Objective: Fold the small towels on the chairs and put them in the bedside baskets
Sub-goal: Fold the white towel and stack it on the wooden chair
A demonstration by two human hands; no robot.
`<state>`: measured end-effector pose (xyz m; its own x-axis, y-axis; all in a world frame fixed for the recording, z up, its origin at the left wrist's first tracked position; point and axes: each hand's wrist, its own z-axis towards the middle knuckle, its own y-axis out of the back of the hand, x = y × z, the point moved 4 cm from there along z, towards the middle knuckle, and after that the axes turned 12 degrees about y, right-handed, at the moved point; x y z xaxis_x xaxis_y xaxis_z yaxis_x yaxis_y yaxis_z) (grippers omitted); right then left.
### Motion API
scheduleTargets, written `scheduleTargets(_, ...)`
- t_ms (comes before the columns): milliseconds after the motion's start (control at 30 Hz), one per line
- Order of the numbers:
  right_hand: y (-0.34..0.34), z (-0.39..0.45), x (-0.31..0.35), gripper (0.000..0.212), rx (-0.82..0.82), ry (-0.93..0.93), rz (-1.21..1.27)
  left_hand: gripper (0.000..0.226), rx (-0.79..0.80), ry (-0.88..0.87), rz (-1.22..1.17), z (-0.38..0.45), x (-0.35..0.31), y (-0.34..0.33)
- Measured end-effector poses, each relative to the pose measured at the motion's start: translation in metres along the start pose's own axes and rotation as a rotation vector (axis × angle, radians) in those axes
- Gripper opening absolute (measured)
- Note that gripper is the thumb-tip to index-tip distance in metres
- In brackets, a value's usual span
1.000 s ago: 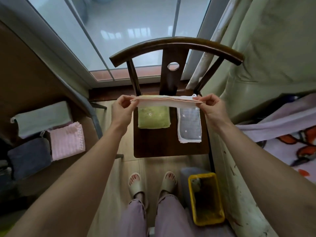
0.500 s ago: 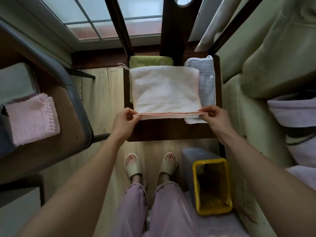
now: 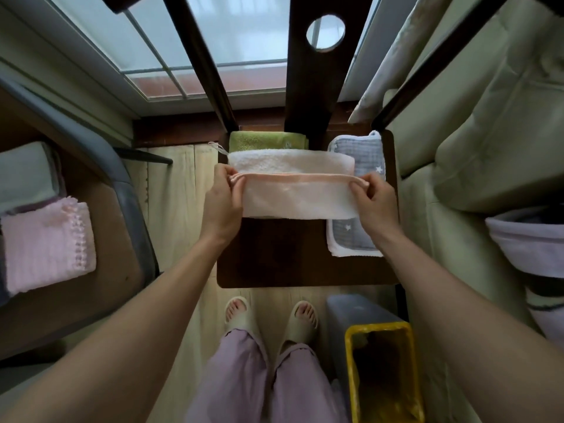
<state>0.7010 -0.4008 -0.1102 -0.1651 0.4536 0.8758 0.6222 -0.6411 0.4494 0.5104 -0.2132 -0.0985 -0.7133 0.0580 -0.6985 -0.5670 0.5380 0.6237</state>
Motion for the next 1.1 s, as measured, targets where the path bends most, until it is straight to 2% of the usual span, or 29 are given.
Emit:
scheduleTargets(167, -0.017, 0.027, -0.006, 0.014, -0.052, 0.089, -0.070, 0.021, -0.008, -0.049, 0.098, 0.034, -0.001, -0.015)
scheduleTargets(333, -0.029, 0.031, -0.023, 0.009, -0.013, 0.051, -0.330, 0.021, 0.082, 0.021, 0.333, 0.047, 0.014, -0.025)
scheduleTargets(400, -0.031, 0.033, -0.020, 0.006, -0.076, 0.035, -0.514, 0.018, 0.019, -0.007, 0.429, 0.050, 0.010, -0.022)
scheduleTargets(500, -0.035, 0.038, -0.003, 0.025, -0.185, 0.129, -0.720, 0.025, -0.108, -0.190, 0.494, 0.048, -0.002, -0.021)
scheduleTargets(567, -0.045, 0.051, 0.006, 0.028, -0.094, 0.209, -0.630, 0.028, -0.079, -0.346, 0.455, 0.048, -0.009, -0.030)
scheduleTargets(633, -0.058, 0.072, 0.011, 0.030, 0.099, 0.265, -0.563, 0.030, 0.015, -0.456, 0.413, 0.050, -0.014, -0.045)
scheduleTargets(700, -0.075, 0.094, 0.016, 0.027, 0.306, 0.329, -0.644, 0.033, 0.082, -0.521, 0.418, 0.055, -0.021, -0.060)
scheduleTargets(767, -0.088, 0.108, 0.020, 0.025, 0.474, 0.311, -0.697, 0.038, 0.116, -0.506, 0.443, 0.067, -0.027, -0.072)
scheduleTargets(833, -0.092, 0.117, 0.016, 0.025, 0.565, 0.246, -0.683, 0.040, 0.141, -0.448, 0.502, 0.081, -0.029, -0.081)
scheduleTargets(967, -0.086, 0.118, 0.010, 0.018, 0.631, 0.171, -0.551, 0.033, 0.120, -0.430, 0.669, 0.098, -0.028, -0.094)
scheduleTargets(1100, -0.069, 0.114, -0.002, 0.018, 0.492, 0.169, -0.494, 0.028, 0.093, -0.359, 0.664, 0.101, -0.021, -0.093)
